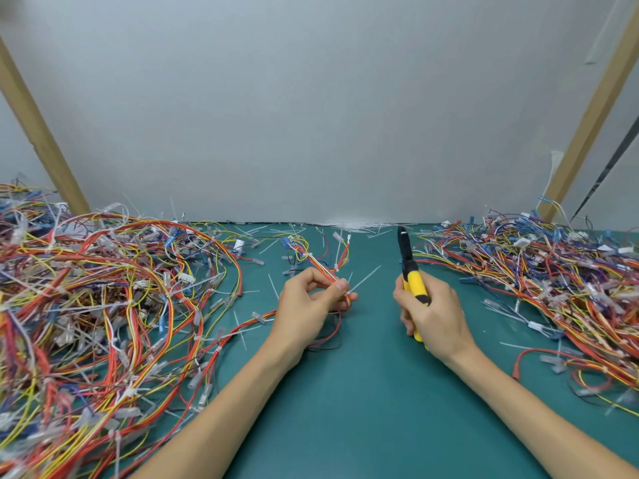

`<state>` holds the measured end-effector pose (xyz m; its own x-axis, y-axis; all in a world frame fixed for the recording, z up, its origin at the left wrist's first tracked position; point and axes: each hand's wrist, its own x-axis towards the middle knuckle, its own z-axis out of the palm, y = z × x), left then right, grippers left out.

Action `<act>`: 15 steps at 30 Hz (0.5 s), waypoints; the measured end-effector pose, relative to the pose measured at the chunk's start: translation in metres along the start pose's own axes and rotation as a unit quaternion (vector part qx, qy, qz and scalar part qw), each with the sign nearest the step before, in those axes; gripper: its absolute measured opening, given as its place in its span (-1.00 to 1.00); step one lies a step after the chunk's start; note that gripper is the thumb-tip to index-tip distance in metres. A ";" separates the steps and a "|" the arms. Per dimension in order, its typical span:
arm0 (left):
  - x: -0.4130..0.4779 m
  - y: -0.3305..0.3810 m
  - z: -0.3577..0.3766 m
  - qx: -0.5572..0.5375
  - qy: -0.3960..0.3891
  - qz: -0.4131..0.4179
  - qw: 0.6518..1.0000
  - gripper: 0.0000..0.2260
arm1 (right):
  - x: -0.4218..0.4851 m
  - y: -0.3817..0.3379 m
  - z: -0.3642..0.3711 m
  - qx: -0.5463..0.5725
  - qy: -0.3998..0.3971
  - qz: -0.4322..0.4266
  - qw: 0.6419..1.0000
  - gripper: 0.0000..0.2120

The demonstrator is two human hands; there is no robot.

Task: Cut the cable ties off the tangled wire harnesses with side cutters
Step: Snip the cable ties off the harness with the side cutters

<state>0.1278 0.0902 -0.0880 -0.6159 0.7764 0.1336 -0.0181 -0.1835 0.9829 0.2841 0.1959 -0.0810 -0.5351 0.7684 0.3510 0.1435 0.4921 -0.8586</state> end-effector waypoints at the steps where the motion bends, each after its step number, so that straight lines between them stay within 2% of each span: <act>1: 0.001 0.000 -0.004 0.043 0.005 0.014 0.999 -0.86 | -0.001 0.000 0.000 -0.030 0.004 -0.011 0.999 -0.78; 5: 0.003 -0.001 -0.013 0.197 0.047 0.088 0.975 -0.89 | -0.005 -0.001 0.002 -0.080 0.021 -0.045 0.996 -0.77; 7: 0.002 -0.001 -0.014 0.234 0.083 0.128 0.960 -0.90 | -0.005 -0.001 0.002 -0.114 0.028 -0.072 0.990 -0.80; 10: 0.000 -0.002 -0.012 0.264 0.077 0.167 0.947 -0.90 | -0.007 -0.001 0.003 -0.188 0.023 -0.090 0.978 -0.88; 12: 0.000 -0.002 -0.011 0.250 0.066 0.155 0.953 -0.87 | -0.009 0.000 0.004 -0.243 0.023 -0.093 0.965 -0.86; 15: 0.001 -0.004 -0.011 0.209 0.030 0.099 0.972 -0.89 | -0.010 0.001 0.004 -0.267 0.024 -0.099 0.958 -0.77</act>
<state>0.1181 0.0849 -0.0927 -0.6199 0.7122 0.3294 0.4189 -0.0545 0.9064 0.2865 0.1871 -0.0869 -0.5580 0.6507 0.5149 0.4564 0.7589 -0.4645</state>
